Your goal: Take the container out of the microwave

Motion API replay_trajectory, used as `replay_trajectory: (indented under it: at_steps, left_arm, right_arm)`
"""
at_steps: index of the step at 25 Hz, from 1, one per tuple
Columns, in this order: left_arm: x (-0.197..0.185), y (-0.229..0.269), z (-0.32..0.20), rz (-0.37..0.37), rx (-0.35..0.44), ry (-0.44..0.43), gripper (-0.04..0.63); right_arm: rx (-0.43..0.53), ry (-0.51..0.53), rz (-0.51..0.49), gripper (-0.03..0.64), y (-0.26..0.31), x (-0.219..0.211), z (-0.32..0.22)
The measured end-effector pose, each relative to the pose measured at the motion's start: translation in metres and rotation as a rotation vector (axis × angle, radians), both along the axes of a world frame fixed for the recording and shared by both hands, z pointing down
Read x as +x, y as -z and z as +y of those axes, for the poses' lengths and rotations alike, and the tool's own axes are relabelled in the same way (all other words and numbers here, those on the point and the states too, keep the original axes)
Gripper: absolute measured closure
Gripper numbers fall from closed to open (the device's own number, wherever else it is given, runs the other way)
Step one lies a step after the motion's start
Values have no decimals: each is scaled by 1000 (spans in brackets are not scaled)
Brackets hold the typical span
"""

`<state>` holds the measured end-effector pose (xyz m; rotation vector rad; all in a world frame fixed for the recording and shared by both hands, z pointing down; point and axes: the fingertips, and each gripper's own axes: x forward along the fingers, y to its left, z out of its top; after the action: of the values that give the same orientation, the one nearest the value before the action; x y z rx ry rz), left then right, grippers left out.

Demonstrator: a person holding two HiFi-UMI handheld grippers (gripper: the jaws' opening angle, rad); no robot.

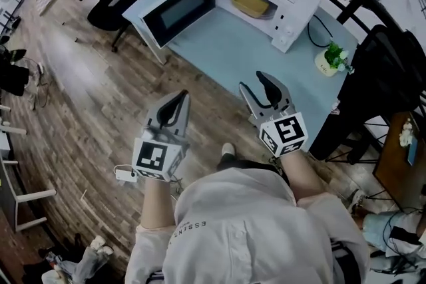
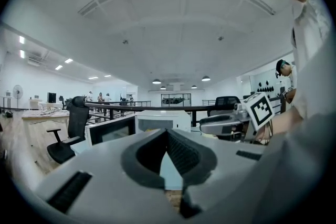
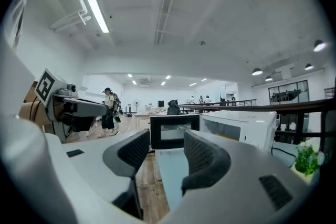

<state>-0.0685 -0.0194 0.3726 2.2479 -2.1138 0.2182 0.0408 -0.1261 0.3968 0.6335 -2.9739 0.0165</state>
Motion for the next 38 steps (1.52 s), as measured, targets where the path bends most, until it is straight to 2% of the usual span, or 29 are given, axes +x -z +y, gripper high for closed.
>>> replay_trajectory:
  at_steps: [5, 14, 19, 22, 27, 34, 38]
  left_arm:
    - [-16, -2, -57, 21, -2, -19, 594]
    - [-39, -7, -143, 12, -20, -80, 594]
    - [-62, -13, -192, 6, -21, -153, 594]
    - [-78, -18, -223, 16, -49, -214, 594]
    - [-103, -20, -269, 28, -63, -312, 594]
    - [-135, -34, -309, 25, -99, -413, 594]
    - [-146, -37, -322, 28, -104, -468, 594]
  right_arm:
    - [8, -10, 38, 414, -5, -14, -49]
    - [-10, -38, 119, 414, -23, -41, -123]
    - [-13, -100, 182, 414, -32, -66, -167]
    - [-20, -147, 234, 414, -37, -83, -193]
    - [-29, -225, 360, 414, -54, -108, -236]
    - [-132, -298, 585, 414, -105, -134, -285]
    - [-109, -300, 690, 414, -123, -148, -312]
